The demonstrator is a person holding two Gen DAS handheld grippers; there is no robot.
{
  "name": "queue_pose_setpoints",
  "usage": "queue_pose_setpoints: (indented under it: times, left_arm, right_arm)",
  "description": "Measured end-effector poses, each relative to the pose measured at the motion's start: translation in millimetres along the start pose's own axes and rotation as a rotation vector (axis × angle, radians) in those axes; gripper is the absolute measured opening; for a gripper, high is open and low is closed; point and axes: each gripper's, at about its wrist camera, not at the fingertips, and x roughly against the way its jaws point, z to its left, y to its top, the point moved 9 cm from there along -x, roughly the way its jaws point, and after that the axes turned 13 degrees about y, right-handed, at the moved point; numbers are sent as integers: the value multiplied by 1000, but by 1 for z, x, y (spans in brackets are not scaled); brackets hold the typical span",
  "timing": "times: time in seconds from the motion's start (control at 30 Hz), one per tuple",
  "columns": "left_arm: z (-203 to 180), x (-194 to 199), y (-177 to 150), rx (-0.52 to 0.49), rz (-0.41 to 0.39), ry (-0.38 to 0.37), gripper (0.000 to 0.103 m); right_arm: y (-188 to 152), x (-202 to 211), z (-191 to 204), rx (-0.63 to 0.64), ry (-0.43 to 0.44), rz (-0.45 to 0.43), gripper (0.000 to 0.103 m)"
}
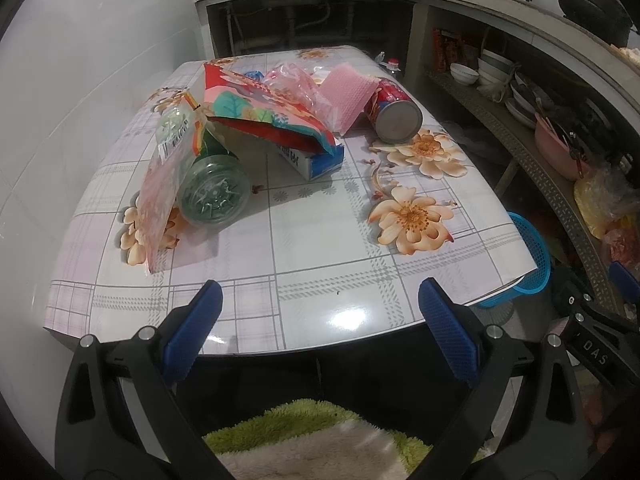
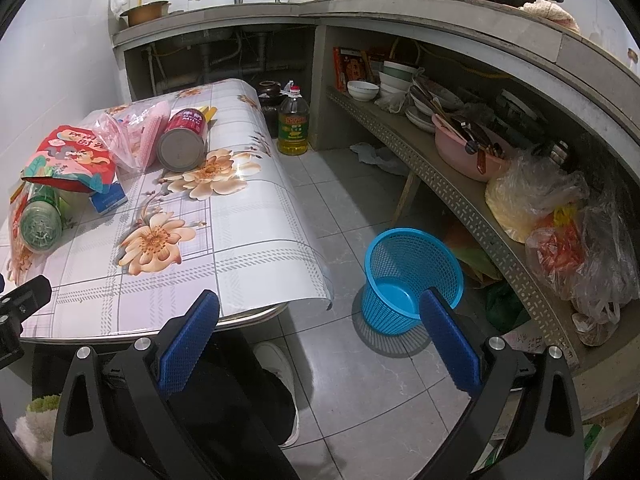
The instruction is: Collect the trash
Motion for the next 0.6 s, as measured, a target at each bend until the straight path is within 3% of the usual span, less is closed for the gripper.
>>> queue_pose_setpoints:
  times: [0.6]
  left_arm:
    - [2, 0, -2, 1, 9, 8, 94]
  right_arm:
    - [0, 0, 0, -2, 2, 0, 97]
